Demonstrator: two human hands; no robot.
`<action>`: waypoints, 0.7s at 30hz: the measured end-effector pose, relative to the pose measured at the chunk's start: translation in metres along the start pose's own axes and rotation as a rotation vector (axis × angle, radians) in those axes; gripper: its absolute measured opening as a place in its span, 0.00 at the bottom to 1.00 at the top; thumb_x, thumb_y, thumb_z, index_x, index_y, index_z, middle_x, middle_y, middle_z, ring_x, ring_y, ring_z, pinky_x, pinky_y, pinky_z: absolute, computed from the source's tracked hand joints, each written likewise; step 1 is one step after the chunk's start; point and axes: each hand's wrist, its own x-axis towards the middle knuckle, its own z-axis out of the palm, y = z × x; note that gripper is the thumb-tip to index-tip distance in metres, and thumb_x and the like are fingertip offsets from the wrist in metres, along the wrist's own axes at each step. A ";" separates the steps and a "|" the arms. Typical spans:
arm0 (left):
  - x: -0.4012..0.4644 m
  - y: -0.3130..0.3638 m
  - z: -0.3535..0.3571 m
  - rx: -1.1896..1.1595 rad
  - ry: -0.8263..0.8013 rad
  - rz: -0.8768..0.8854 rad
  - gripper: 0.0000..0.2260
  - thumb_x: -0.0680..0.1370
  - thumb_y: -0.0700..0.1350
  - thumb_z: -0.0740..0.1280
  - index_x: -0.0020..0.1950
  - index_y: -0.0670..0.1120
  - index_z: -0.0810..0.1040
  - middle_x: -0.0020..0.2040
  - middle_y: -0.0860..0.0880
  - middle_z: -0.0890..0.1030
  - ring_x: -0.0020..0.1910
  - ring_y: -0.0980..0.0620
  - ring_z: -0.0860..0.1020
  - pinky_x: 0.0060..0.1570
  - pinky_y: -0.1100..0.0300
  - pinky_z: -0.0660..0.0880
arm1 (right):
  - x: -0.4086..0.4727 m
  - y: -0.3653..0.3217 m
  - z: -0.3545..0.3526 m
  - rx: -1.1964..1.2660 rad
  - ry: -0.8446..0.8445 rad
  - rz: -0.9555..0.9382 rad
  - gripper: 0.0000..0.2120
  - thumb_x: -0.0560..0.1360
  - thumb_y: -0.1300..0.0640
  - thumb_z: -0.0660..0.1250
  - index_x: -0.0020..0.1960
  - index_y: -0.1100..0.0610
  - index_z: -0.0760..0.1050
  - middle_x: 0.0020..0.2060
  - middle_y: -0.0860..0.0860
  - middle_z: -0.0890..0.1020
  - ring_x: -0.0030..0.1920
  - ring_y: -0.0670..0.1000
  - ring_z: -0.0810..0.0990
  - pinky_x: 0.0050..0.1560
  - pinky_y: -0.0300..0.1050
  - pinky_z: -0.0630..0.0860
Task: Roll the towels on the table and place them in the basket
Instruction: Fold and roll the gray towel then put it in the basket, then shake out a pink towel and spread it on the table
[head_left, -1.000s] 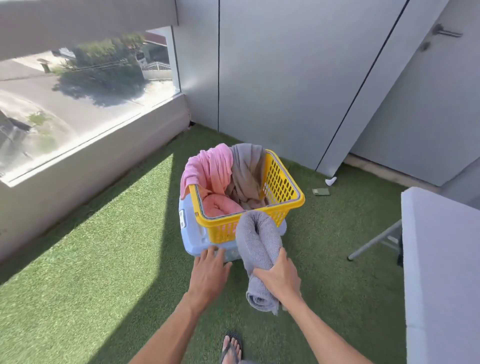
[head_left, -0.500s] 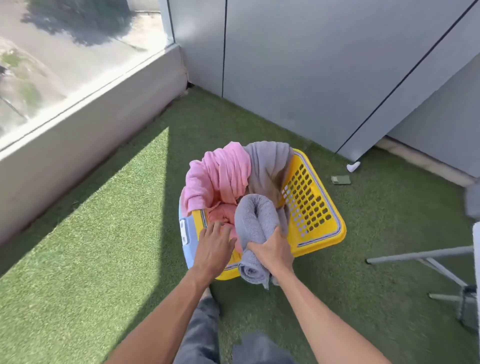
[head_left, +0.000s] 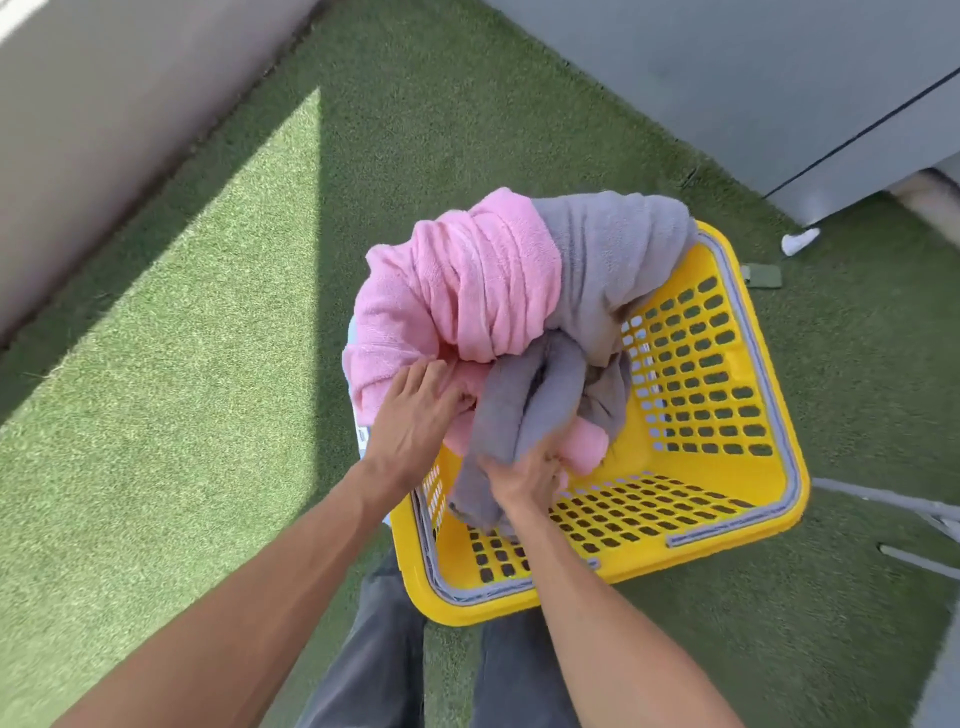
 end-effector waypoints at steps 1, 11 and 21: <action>0.001 -0.001 -0.002 0.012 0.010 0.007 0.19 0.72 0.39 0.52 0.58 0.41 0.77 0.54 0.41 0.76 0.56 0.40 0.74 0.59 0.51 0.66 | 0.006 0.003 0.005 -0.022 -0.074 -0.003 0.51 0.67 0.45 0.76 0.76 0.58 0.48 0.67 0.62 0.68 0.65 0.63 0.71 0.58 0.55 0.71; 0.010 0.014 -0.039 0.288 -0.430 -0.090 0.12 0.69 0.36 0.65 0.50 0.42 0.82 0.59 0.40 0.75 0.65 0.38 0.68 0.70 0.46 0.63 | 0.031 -0.044 -0.109 -0.298 0.171 -0.822 0.27 0.74 0.53 0.71 0.70 0.51 0.68 0.57 0.52 0.74 0.57 0.55 0.72 0.58 0.51 0.74; 0.008 0.029 -0.027 0.138 -0.092 -0.330 0.05 0.71 0.40 0.68 0.45 0.46 0.81 0.43 0.47 0.78 0.47 0.43 0.74 0.44 0.51 0.69 | 0.052 -0.089 -0.094 -0.464 -0.116 -1.457 0.11 0.71 0.54 0.72 0.53 0.52 0.81 0.43 0.51 0.77 0.48 0.55 0.75 0.51 0.52 0.74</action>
